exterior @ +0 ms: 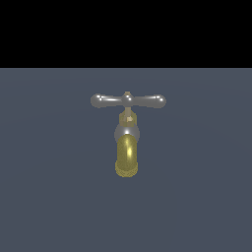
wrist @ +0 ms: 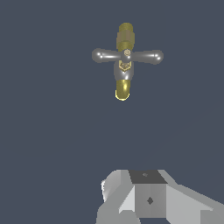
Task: Turn on the faucet by rotating a designated handle.
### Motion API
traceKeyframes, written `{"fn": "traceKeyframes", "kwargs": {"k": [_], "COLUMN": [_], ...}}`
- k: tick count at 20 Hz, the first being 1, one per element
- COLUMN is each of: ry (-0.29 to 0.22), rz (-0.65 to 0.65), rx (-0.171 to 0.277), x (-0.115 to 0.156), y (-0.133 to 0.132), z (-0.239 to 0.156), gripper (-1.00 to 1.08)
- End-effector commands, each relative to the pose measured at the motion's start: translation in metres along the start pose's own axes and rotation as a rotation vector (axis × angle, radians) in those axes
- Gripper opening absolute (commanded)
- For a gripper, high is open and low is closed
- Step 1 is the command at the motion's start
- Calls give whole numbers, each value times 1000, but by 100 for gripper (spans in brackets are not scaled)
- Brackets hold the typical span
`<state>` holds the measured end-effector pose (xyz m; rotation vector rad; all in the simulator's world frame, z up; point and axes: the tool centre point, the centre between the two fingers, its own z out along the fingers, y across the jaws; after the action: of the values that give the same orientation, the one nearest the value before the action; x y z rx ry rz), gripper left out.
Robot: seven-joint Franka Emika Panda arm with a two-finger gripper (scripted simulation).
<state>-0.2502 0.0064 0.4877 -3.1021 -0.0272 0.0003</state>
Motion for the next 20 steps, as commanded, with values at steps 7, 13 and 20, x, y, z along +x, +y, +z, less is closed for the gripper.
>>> {"fn": "traceKeyframes", "kwargs": {"k": [7, 13, 20], "ry": [0, -2, -5], "rz": [-21, -84, -212], "rx": [0, -2, -4], "x": [1, 2, 8], "y": [3, 11, 28], "z": [4, 16, 41], "gripper": [-100, -100, -100]}}
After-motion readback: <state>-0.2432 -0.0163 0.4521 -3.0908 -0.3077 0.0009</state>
